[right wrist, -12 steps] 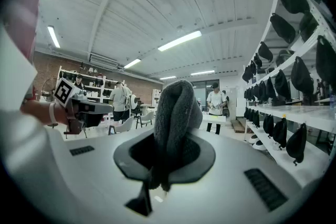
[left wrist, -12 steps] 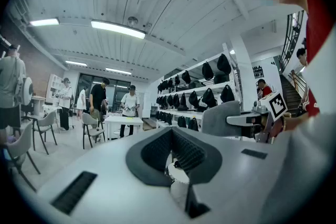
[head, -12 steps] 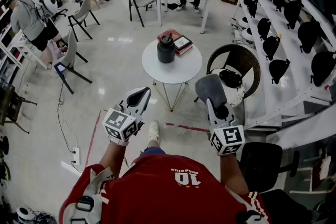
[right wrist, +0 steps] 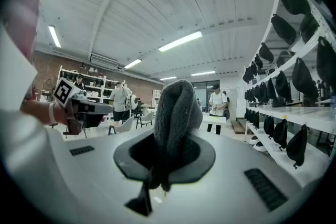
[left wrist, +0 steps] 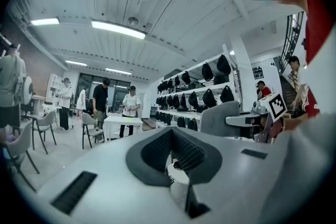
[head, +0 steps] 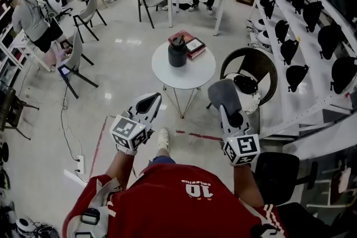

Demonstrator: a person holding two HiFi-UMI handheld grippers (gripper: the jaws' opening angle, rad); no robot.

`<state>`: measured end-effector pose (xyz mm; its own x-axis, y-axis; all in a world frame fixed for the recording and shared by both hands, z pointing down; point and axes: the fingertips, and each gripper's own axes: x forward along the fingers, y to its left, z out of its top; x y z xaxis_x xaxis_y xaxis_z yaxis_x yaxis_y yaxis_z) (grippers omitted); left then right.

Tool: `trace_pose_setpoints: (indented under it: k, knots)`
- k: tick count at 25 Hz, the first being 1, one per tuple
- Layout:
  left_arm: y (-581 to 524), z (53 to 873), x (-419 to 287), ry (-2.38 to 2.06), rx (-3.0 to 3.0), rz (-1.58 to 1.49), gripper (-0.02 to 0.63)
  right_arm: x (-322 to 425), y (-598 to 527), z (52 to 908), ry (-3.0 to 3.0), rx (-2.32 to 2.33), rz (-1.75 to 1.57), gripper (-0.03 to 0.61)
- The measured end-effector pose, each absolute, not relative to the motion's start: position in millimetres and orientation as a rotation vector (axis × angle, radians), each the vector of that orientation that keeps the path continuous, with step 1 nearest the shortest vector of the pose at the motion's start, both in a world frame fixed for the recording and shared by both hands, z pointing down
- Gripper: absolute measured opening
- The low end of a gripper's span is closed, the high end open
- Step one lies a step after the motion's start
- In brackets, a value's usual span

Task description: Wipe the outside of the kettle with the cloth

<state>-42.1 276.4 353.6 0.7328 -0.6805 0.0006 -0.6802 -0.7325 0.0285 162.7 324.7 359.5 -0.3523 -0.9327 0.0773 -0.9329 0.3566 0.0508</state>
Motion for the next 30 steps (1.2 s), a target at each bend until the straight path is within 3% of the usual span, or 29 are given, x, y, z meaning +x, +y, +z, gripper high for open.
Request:
trace_pose_setpoints:
  k: [30]
  knots:
    - [273.5, 350.1, -43.4, -1.147, 2.972, 0.050, 0.005, 151.4, 317.1, 359.5, -2.568, 1.668, 0.022, 0.046]
